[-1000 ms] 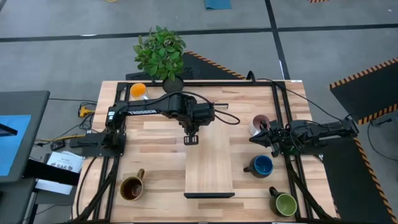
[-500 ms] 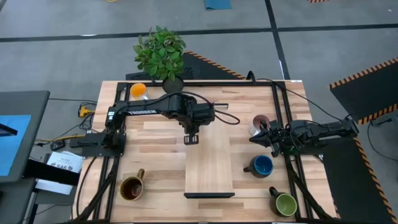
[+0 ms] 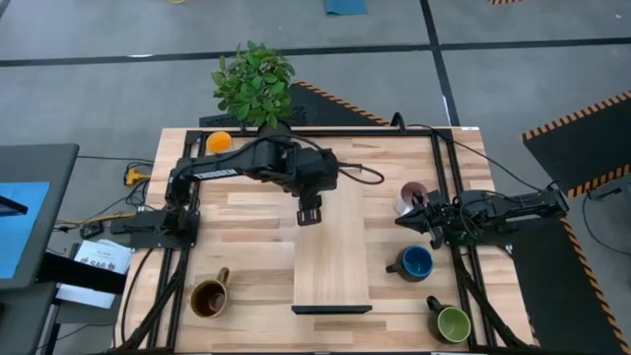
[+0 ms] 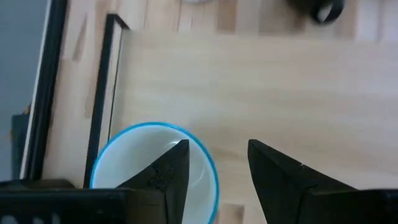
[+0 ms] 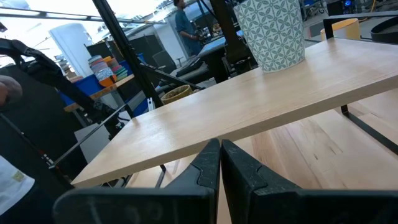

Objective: Place coffee mugs
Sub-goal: Put the white mug on the shelf

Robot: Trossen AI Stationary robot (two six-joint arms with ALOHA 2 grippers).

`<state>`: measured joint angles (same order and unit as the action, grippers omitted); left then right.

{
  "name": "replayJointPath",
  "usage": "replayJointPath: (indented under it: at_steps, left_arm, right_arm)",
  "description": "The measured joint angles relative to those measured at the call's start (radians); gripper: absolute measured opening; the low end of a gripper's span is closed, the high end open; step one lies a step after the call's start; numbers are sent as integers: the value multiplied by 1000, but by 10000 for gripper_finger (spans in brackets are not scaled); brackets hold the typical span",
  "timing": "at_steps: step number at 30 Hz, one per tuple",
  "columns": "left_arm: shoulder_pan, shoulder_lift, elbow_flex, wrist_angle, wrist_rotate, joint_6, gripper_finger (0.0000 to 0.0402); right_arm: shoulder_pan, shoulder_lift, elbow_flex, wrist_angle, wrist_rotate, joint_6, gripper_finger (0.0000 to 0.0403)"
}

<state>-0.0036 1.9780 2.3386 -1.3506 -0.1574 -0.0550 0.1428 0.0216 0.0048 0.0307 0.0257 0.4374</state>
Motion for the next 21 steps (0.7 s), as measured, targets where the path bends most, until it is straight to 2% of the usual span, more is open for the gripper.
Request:
replayJointPath:
  at_steps: [5,13,17,21]
  left_arm:
    - [0,-68,-1,56,2,-45,149]
    - [-3,-168,-41,226,-39,-12,149]
    - [-3,-234,-163,323,-40,-9,149]
    - [-3,-343,-365,489,-40,-23,149]
  right_arm:
    - [0,0,0,0,0,0,43]
    - [0,0,0,2,0,0,43]
    - [0,0,0,2,0,0,43]
    - [0,0,0,3,0,0,43]
